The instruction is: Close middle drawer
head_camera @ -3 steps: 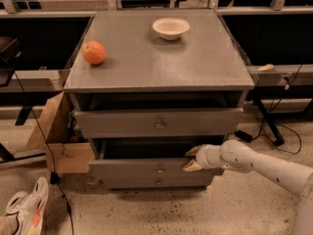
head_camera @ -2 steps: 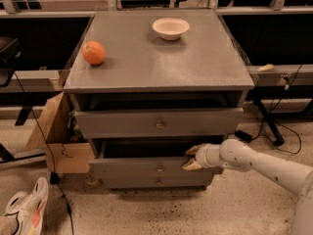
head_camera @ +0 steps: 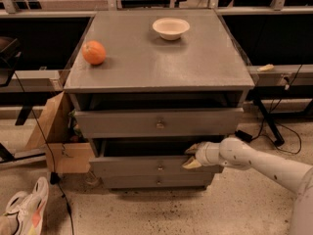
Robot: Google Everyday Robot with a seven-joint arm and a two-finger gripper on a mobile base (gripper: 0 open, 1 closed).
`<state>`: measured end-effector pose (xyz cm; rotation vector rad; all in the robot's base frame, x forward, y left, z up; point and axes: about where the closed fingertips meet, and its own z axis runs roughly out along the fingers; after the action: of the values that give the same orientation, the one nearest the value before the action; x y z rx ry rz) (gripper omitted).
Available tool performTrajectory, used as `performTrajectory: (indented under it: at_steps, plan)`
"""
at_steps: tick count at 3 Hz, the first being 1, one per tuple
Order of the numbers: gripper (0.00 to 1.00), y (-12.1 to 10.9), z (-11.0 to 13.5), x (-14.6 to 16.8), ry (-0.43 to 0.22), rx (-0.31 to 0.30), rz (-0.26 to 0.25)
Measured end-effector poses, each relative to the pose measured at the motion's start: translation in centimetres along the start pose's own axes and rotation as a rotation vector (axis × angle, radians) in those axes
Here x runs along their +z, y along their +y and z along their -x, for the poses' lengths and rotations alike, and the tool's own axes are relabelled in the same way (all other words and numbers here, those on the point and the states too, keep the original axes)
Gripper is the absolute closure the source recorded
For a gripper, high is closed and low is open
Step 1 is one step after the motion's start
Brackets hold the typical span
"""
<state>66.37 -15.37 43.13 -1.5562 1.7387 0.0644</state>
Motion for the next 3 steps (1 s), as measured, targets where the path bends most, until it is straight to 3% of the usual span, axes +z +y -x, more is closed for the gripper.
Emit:
performTrajectory:
  at_steps: [3]
  plan:
    - [0.11,-0.13,0.26,0.09,0.000,0.003,-0.009]
